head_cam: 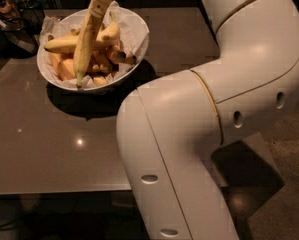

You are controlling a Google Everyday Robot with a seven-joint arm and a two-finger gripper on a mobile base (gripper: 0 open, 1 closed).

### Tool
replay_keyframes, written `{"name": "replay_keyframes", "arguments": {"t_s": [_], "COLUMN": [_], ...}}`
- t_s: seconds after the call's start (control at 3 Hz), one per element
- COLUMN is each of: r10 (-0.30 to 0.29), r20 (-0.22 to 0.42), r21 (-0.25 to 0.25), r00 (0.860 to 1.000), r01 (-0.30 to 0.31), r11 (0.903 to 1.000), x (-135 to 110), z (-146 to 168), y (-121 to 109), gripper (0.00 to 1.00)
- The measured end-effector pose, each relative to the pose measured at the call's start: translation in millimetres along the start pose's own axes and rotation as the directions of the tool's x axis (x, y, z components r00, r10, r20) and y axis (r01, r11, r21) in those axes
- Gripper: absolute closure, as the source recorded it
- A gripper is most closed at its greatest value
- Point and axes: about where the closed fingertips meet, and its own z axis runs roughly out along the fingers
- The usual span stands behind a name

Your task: Pick banana from white bowl

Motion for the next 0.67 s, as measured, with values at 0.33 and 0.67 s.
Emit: {"name": "replay_keyframes", "arguments": {"t_s": [0.33, 0.67], "r10": [-0.005, -0.038], "r20": [0.049, 0.095], "r21": [-0.002, 0.018], "r00": [0.999, 0.995], "r01": [0.005, 0.036], "r11": [1.0, 0.9992], "x": [-10.2, -20.6], "z": [-9.9, -22.7], "y": [4.9, 6.7], "gripper": [1.0, 1.0]}}
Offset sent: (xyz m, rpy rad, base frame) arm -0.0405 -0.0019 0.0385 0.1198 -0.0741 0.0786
